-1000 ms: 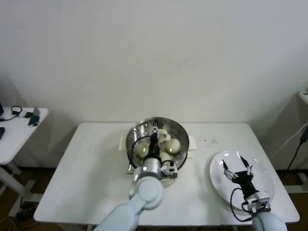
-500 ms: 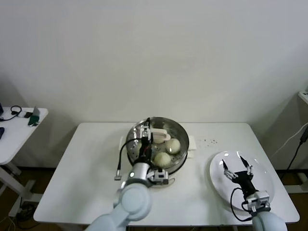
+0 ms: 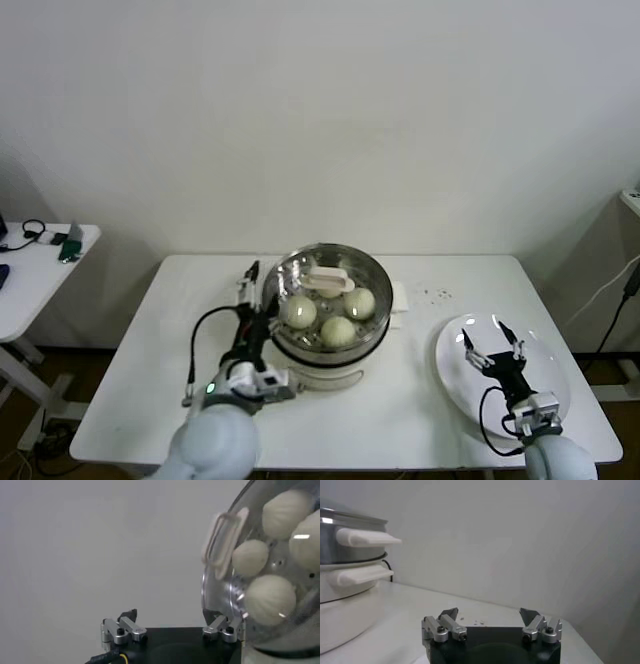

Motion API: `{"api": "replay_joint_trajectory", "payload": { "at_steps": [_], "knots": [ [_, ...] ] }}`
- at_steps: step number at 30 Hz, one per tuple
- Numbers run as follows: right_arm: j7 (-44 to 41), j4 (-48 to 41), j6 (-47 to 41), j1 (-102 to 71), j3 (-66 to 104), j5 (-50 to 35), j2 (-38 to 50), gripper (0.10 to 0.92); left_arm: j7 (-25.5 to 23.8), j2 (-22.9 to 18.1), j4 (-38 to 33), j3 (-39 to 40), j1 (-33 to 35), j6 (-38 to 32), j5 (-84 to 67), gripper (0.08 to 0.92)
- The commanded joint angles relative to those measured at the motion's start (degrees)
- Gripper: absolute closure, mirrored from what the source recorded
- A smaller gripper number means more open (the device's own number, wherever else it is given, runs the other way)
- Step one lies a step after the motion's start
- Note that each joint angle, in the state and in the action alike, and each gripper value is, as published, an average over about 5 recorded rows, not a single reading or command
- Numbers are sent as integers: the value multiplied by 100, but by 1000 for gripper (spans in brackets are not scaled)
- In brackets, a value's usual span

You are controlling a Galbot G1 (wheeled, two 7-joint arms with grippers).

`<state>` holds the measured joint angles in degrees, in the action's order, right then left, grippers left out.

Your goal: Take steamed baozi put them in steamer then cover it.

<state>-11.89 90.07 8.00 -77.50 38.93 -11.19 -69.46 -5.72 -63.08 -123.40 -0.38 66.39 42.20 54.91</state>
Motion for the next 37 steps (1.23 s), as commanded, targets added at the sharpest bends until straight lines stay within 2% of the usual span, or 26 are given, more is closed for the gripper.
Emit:
{"api": "replay_joint_trajectory", "payload": {
  "at_steps": [1,6,11,18,37],
  "knots": [
    [-121,74,12,-51,36,-30,23,203,2031,-128,-117,-2782,1754,-3325,-3849,177],
    [-168,137,52,-130,-1,-116,112,203,1770,-597,336,-3783,2427,-4659,-4881,177],
    [-176,174,81,-163,-84,-217,204,203,1556,-1085,926,-4074,2679,-5212,-5746,177],
    [-199,247,143,-215,-178,-312,265,203,1372,-1498,1604,-4089,2712,-5442,-6221,177],
    [-188,331,168,-257,-191,-418,242,203,1252,-1489,1619,-3935,2743,-5455,-6044,177]
  ]
}}
